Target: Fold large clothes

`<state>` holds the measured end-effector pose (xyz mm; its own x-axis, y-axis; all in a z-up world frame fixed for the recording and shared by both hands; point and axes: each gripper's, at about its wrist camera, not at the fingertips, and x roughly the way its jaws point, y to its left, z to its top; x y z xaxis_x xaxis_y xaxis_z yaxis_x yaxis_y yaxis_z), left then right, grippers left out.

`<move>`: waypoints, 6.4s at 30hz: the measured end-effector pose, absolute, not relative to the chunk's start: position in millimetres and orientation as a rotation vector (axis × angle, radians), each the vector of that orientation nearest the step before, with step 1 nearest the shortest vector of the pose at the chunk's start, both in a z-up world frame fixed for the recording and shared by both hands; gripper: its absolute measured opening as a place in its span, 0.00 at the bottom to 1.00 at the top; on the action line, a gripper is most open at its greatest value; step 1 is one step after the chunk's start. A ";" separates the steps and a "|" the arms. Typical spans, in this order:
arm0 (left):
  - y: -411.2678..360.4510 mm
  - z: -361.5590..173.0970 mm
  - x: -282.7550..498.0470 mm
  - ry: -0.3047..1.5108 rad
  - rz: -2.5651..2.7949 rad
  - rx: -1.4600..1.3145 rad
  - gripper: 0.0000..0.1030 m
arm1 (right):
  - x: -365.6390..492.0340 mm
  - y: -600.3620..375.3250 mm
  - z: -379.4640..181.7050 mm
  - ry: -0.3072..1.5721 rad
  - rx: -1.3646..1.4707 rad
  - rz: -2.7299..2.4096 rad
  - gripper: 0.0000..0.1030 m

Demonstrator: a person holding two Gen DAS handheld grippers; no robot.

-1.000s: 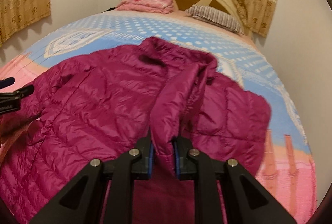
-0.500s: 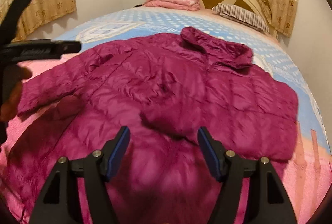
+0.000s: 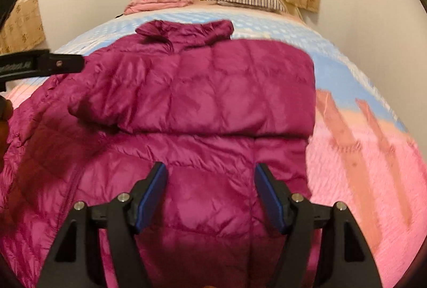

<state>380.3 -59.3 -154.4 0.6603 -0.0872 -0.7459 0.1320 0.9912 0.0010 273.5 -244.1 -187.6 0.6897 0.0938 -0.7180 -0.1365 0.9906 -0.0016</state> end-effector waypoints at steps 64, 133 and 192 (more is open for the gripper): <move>-18.9 -146.7 347.5 0.796 -0.213 0.008 0.12 | 277.3 -235.9 -200.6 0.834 -0.093 0.134 0.88; -15.0 -224.0 421.7 0.896 -0.013 0.013 0.99 | 357.8 -210.1 -192.1 0.860 -0.056 0.165 0.64; 212.0 -95.5 238.9 0.647 0.232 -0.134 0.11 | 343.6 -205.5 -187.0 0.823 -0.170 0.120 0.74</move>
